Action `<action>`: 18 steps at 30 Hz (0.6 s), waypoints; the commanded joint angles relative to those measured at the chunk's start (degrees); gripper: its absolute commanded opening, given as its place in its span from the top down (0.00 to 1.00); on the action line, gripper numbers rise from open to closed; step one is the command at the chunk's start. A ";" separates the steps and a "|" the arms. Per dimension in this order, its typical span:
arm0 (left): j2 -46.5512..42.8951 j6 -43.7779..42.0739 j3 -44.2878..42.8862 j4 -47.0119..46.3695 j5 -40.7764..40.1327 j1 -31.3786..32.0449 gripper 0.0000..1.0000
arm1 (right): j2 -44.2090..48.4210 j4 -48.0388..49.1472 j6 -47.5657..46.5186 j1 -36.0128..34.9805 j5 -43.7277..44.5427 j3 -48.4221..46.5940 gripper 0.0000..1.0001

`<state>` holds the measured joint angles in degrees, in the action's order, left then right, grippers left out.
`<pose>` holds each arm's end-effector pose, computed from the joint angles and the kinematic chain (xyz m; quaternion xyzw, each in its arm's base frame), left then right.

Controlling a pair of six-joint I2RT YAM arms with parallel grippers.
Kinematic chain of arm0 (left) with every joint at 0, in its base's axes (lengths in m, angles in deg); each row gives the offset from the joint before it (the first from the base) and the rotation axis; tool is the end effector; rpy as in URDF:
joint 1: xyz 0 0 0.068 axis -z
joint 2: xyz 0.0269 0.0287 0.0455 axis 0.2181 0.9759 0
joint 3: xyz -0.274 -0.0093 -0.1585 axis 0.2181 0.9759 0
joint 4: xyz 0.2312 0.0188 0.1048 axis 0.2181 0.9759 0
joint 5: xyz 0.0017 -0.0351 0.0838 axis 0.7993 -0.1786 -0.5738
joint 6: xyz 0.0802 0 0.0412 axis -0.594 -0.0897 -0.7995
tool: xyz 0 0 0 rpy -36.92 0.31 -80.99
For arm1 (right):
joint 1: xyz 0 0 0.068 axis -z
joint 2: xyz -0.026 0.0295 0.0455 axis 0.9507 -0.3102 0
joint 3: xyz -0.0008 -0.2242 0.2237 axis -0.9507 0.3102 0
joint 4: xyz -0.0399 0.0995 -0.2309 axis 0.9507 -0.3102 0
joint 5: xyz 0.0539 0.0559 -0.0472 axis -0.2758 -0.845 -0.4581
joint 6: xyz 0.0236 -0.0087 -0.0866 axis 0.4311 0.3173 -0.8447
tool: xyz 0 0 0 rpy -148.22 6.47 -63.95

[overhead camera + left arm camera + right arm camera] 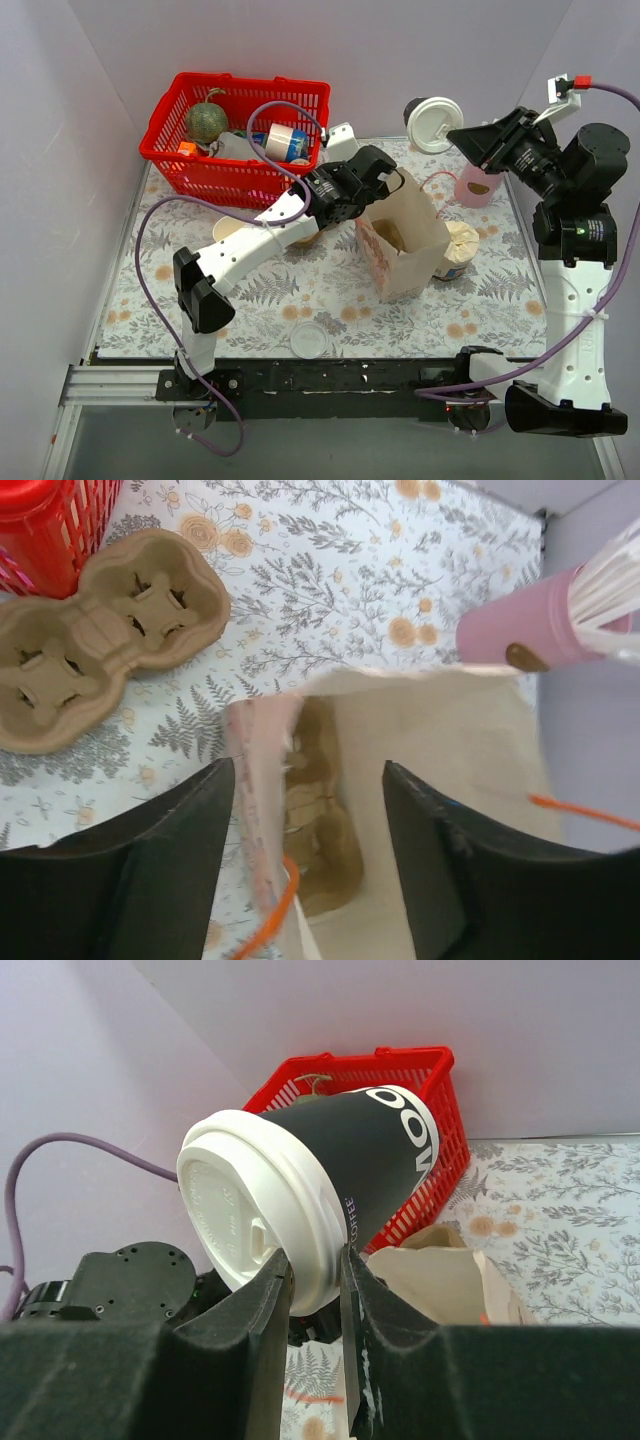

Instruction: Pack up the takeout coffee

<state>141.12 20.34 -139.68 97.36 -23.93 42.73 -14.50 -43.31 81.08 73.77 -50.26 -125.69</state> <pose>0.2961 -0.3440 0.4066 -0.3955 0.7886 -0.2785 0.3796 0.1979 0.0364 0.5563 0.0074 0.6796 0.3778 0.6287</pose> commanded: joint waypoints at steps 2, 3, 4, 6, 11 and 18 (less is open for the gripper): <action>-3.40 -1.79 -0.70 -1.92 -6.95 1.01 0.18 | -0.23 -2.25 2.80 -1.49 -2.61 -1.03 0.99; -4.62 -2.59 -0.17 -2.53 -6.86 1.01 0.14 | 0.21 -2.43 3.07 -3.32 -1.99 -0.41 0.99; -5.24 -2.94 0.71 -3.41 -7.38 1.01 0.11 | 0.56 -3.04 2.81 -4.21 -0.68 -0.06 0.99; -7.61 -5.76 1.85 -4.73 -6.86 1.09 0.02 | 0.66 -7.07 1.67 -8.06 1.78 -0.93 0.99; -16.13 -9.53 13.58 -11.22 -7.03 1.01 0.02 | -0.93 -13.32 0.78 -14.32 8.28 -0.33 0.99; -30.64 -11.03 32.33 -20.46 -0.19 -2.59 0.02 | -0.04 -13.77 2.89 -15.82 15.08 5.29 0.99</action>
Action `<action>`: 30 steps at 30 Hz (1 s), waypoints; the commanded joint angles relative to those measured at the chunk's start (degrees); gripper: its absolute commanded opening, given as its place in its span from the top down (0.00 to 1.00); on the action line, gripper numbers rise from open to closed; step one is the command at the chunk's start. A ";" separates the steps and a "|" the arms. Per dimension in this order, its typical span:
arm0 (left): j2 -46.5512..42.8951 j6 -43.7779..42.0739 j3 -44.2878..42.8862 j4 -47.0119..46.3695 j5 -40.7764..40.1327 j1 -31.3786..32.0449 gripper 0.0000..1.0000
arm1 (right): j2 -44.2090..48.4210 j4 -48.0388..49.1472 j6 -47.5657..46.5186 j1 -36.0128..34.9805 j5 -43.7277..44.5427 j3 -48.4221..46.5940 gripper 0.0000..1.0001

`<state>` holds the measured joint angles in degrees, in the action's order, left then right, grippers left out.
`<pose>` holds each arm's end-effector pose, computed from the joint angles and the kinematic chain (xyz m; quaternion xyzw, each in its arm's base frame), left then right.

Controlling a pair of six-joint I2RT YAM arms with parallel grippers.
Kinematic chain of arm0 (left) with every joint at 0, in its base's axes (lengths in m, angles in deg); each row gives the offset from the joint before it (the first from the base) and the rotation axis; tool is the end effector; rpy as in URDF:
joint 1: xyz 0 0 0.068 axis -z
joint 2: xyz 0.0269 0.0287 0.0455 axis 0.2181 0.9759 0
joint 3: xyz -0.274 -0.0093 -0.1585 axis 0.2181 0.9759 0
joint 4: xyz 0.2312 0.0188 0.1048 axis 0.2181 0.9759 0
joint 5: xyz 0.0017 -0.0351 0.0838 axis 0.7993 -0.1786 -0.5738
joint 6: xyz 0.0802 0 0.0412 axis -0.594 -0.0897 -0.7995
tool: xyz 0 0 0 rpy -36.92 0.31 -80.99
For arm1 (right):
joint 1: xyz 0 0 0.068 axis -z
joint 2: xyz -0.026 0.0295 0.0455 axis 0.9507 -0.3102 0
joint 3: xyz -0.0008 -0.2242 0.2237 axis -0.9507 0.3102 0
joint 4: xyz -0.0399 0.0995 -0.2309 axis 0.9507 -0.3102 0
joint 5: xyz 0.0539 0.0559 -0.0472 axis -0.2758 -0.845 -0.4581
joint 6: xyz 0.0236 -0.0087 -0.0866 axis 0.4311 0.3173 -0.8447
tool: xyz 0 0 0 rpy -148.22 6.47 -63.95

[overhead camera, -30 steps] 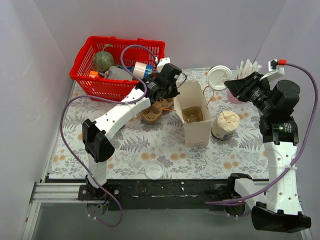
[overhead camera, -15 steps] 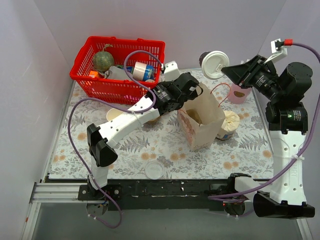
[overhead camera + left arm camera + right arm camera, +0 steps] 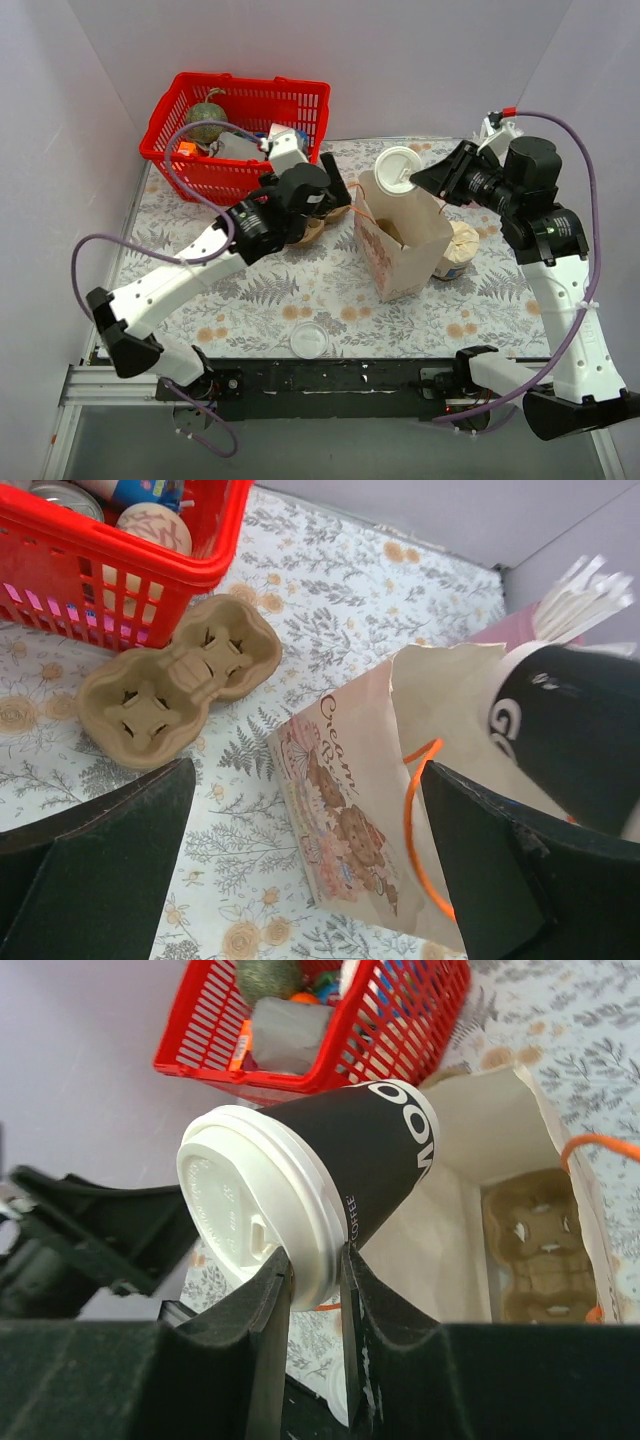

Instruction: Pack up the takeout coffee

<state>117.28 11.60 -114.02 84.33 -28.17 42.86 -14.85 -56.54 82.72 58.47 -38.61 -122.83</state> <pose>0.2370 -0.2517 0.4413 -0.3637 0.7563 -0.3161 0.4426 0.1995 0.0766 0.5046 0.0383 0.7683 0.3859 0.5093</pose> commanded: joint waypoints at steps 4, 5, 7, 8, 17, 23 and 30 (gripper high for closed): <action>-8.39 -2.82 8.80 -9.73 5.55 -3.78 0.02 | -1.72 -3.44 0.99 -1.58 4.72 4.02 0.99; -8.47 -3.25 8.98 -10.08 5.81 -3.78 0.02 | -1.89 -3.71 0.91 -1.58 5.52 4.28 0.99; -8.48 -4.31 10.03 -12.00 7.22 -3.78 0.02 | -2.42 -4.50 0.91 -1.49 8.32 4.20 0.99; -8.56 -4.57 10.38 -12.45 7.31 -3.78 0.02 | -3.47 -5.98 0.99 -1.49 9.21 3.76 0.99; -5.75 -6.60 9.77 -12.98 9.15 -4.05 0.02 | -9.35 -4.50 2.31 -3.59 13.61 5.61 0.99; -5.75 -6.43 10.48 -13.42 9.60 -4.22 0.02 | -12.79 -3.54 3.01 -5.35 14.23 6.48 0.99; -5.57 -6.07 11.27 -13.42 11.00 -4.22 0.02 | -14.99 -2.74 4.33 -5.27 14.67 7.62 0.99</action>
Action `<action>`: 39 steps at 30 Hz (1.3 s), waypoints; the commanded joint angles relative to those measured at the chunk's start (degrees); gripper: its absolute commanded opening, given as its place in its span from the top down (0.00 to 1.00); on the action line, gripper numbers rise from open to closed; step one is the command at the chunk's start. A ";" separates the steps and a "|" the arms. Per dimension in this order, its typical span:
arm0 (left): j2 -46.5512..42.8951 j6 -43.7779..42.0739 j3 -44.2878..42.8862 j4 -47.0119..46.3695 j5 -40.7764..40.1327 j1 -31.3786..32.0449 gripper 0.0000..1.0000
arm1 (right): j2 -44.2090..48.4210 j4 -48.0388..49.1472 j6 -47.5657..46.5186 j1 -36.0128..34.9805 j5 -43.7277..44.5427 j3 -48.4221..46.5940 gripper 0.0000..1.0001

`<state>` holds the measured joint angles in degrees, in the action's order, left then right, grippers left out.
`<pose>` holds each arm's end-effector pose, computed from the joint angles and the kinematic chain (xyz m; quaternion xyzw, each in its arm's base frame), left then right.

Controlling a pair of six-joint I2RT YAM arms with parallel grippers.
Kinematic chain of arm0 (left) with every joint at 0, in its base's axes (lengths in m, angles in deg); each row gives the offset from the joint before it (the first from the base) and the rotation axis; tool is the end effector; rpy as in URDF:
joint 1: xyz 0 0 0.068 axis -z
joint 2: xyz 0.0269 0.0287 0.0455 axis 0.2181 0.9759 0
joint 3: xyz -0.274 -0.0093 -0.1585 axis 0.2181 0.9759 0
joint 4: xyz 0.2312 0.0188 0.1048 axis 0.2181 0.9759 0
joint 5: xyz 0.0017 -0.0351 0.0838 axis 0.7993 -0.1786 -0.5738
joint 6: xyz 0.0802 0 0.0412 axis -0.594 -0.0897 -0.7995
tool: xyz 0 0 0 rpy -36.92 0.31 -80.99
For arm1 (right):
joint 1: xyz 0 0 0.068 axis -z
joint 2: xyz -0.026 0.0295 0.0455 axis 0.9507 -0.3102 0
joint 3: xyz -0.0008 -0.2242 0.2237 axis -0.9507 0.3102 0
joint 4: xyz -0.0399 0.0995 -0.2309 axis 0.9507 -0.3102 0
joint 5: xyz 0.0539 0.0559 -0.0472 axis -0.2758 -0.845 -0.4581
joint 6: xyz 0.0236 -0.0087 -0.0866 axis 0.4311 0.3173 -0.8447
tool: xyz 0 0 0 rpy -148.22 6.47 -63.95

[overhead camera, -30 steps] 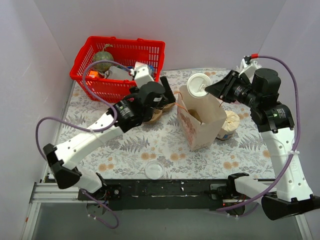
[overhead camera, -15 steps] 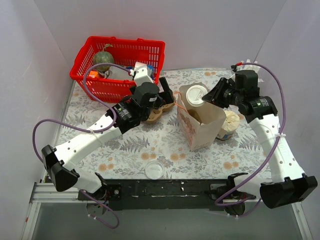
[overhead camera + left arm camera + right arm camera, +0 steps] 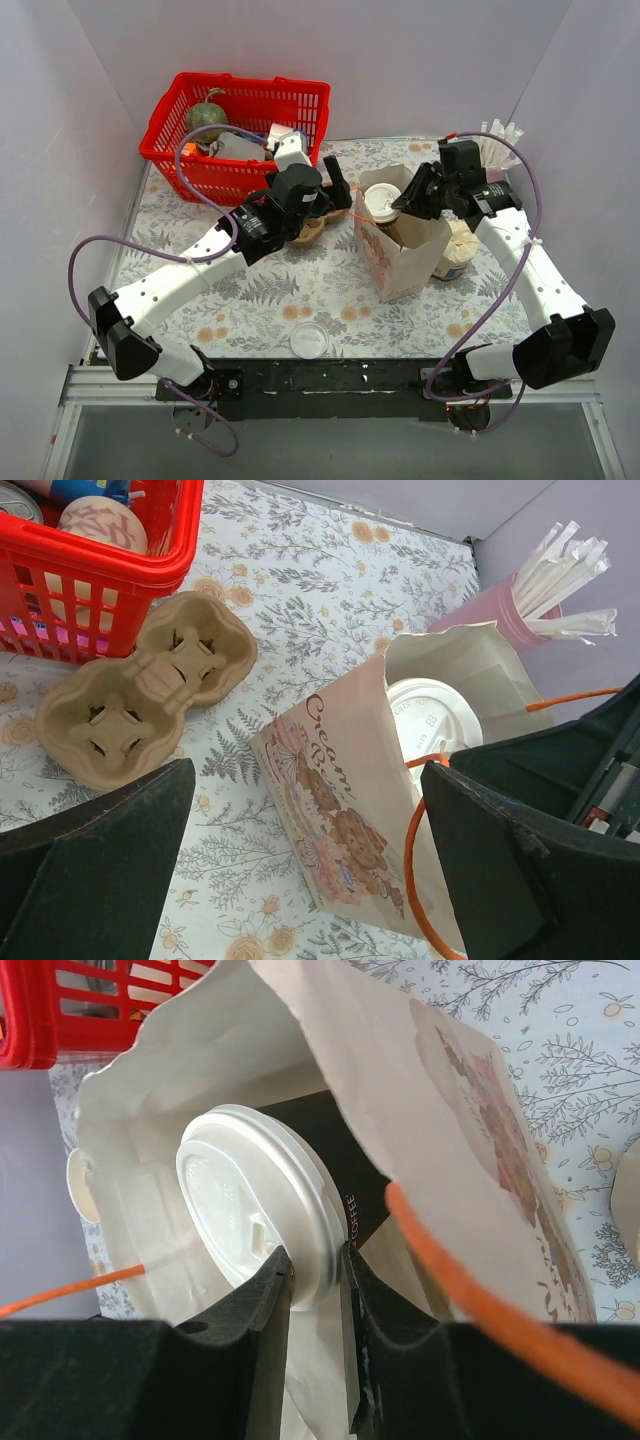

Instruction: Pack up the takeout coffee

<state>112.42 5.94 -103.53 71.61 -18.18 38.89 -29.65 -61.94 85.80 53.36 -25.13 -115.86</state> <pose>0.2433 -0.2397 0.4269 -0.3259 0.7609 -0.3704 0.4215 0.2827 0.1052 0.3845 0.1340 0.8892 0.2573 0.3537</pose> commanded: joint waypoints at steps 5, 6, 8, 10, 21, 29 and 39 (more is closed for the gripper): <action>-0.37 -0.85 0.69 -1.40 2.24 -0.24 0.02 | -0.99 3.70 1.51 -0.15 1.18 3.81 0.99; -0.37 -0.76 0.86 -1.66 2.42 -0.24 0.02 | -1.07 4.23 1.78 -0.15 0.75 4.69 0.98; -0.28 -0.85 1.04 -2.02 3.03 -0.33 0.02 | -1.07 5.46 2.22 -0.15 -0.84 7.07 0.95; -0.11 -0.85 1.04 -2.37 3.65 -0.24 0.02 | -1.25 5.64 2.39 -0.15 -1.10 8.29 0.94; 4.28 -2.25 -1.77 -4.65 9.27 -0.24 0.02 | -1.69 7.93 2.92 1.43 -1.90 12.61 0.93; 6.22 -3.13 -3.53 -5.53 10.24 -0.24 0.02 | -1.34 11.35 5.29 4.59 -6.99 15.77 0.89; 6.84 -6.38 -4.93 -8.43 11.12 -0.24 0.02 | -0.90 8.99 4.60 5.38 -8.67 13.06 0.94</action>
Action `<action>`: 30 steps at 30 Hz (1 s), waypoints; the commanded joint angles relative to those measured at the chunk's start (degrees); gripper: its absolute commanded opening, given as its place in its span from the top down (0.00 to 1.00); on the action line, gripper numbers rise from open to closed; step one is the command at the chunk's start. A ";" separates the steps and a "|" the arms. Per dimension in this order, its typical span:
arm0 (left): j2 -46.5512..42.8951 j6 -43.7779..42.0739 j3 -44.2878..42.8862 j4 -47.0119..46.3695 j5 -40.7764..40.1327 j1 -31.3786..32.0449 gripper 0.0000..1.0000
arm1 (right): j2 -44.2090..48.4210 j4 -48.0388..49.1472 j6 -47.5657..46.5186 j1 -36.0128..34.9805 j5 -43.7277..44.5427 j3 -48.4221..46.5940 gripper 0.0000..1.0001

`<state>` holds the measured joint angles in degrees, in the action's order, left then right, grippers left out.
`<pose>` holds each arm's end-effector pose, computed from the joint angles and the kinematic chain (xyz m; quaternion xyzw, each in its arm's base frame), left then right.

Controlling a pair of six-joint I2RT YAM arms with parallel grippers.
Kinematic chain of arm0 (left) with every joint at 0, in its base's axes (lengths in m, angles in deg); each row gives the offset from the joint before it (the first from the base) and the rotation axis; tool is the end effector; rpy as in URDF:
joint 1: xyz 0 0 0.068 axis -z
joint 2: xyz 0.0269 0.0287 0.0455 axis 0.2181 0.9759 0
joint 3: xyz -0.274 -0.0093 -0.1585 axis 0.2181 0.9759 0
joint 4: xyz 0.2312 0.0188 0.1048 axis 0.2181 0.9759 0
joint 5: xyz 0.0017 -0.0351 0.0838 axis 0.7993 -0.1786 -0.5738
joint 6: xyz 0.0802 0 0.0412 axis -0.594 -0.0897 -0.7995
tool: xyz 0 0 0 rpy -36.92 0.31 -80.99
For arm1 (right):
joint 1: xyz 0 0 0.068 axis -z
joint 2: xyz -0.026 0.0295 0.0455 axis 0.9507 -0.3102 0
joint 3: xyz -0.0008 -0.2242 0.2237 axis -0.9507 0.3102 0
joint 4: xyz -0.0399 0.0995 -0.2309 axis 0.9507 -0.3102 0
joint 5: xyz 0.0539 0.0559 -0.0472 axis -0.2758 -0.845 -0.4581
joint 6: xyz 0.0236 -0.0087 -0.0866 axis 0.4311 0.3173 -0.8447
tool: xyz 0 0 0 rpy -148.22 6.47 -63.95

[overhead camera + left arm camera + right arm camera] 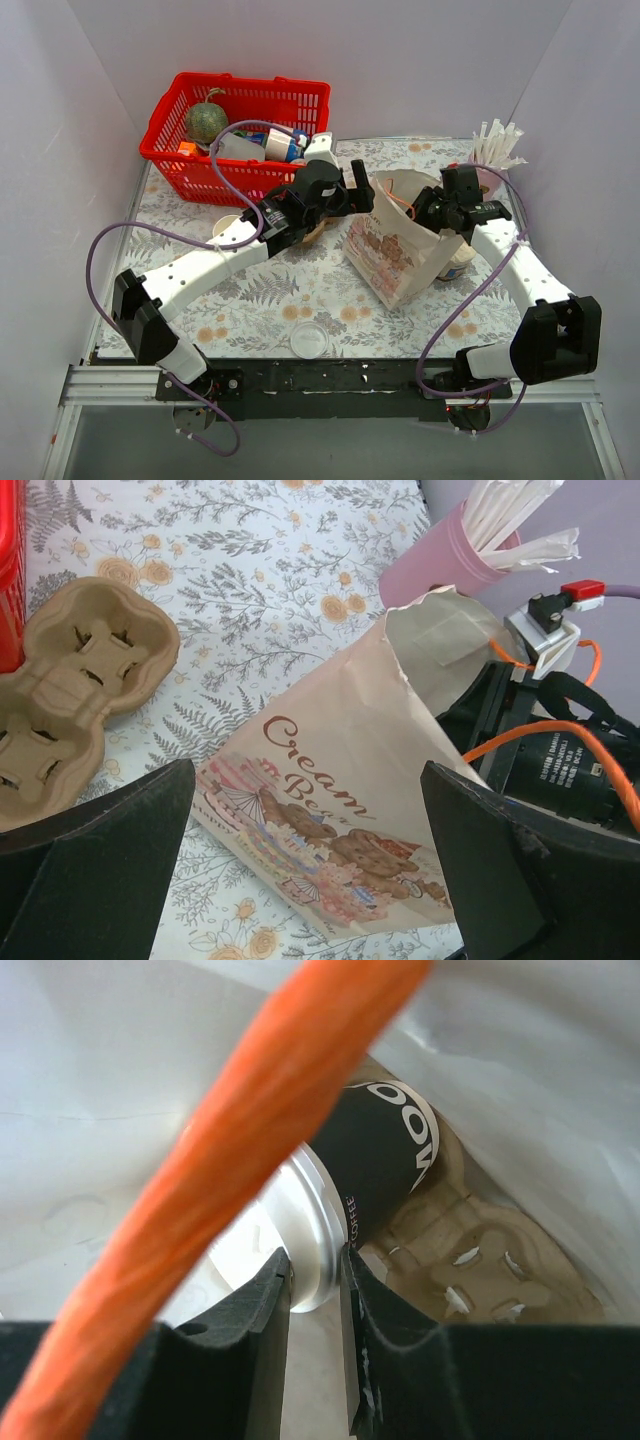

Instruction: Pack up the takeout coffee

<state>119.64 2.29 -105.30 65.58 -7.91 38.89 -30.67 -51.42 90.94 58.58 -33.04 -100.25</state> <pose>0.2646 -0.2874 0.4062 -0.2594 0.7939 -0.4037 0.3735 0.2908 0.0902 0.3047 0.1953 0.8950 0.2892 0.2780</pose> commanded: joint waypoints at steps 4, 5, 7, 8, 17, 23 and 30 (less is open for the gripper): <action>-0.72 -2.83 -2.91 -2.57 0.50 -0.24 0.02 | 3.37 -3.37 -1.25 0.16 3.20 -5.28 0.95; -1.77 -2.82 -2.12 -3.36 -0.29 -0.24 0.02 | 3.90 -3.55 -1.34 0.07 3.29 -5.72 0.95; -3.36 -3.78 0.16 -4.77 -0.65 -0.24 0.02 | 5.05 -4.68 -1.86 -0.01 3.38 -7.30 0.95; -5.19 -4.23 0.96 -6.34 -0.73 -0.24 0.02 | 5.40 -5.22 -2.04 -0.02 3.90 -8.09 0.95; -12.59 -9.15 6.60 -16.63 1.03 -0.24 0.02 | 8.57 -7.24 -4.06 -0.02 4.70 -18.02 0.94; -11.46 -14.42 0.46 -20.51 11.19 -2.87 0.02 | 9.97 -7.24 -4.15 -0.10 2.69 -22.60 0.93; 0.58 -15.03 -14.93 -8.65 31.50 -7.63 0.02 | 12.08 -5.66 -3.80 -0.10 -0.74 -22.33 0.92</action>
<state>115.55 -9.43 -115.07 50.78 9.12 31.85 -20.25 -59.38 87.22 58.52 -31.16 -120.82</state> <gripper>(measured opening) 0.981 0.303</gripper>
